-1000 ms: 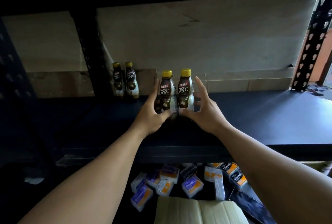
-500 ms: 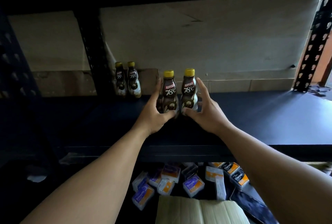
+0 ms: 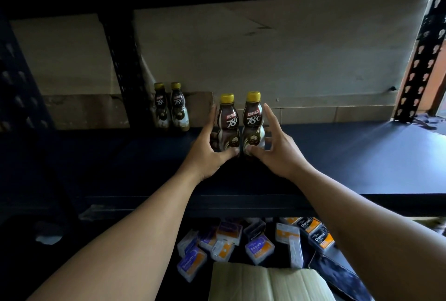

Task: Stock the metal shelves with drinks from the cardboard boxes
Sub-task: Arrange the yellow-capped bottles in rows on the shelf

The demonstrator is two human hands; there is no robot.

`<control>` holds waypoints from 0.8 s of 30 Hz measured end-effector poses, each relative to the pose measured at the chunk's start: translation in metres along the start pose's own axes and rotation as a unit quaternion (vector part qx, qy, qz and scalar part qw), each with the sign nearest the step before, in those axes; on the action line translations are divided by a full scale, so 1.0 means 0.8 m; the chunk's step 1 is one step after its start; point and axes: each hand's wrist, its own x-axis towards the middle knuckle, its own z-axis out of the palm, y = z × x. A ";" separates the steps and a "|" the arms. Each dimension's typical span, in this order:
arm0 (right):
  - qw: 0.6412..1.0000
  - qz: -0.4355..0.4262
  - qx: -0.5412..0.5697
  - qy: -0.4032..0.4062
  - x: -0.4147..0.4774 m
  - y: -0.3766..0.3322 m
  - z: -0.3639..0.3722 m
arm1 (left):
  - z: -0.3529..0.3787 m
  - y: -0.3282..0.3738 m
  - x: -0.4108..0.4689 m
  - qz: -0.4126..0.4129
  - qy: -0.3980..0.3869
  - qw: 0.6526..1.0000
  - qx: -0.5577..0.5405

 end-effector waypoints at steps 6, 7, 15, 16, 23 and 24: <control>1.000 0.003 -0.003 -0.004 -0.001 0.001 -0.001 | 0.001 0.000 0.000 0.003 0.002 1.000 0.003; 1.000 0.005 0.000 -0.006 -0.001 0.000 -0.001 | 0.001 0.000 0.000 0.004 0.003 1.000 0.003; 1.000 0.001 0.009 0.005 -0.001 0.001 -0.003 | 0.000 0.004 -0.003 0.012 0.004 1.000 0.019; 1.000 -0.004 0.008 0.004 -0.001 0.001 -0.003 | 0.000 0.005 -0.004 0.012 0.003 1.000 0.024; 1.000 -0.016 0.001 -0.007 -0.003 -0.002 -0.004 | 0.001 0.012 -0.009 0.019 -0.006 0.997 0.072; 1.000 -0.017 -0.003 -0.008 -0.003 -0.002 -0.004 | 0.001 0.012 -0.010 0.019 -0.006 0.997 0.075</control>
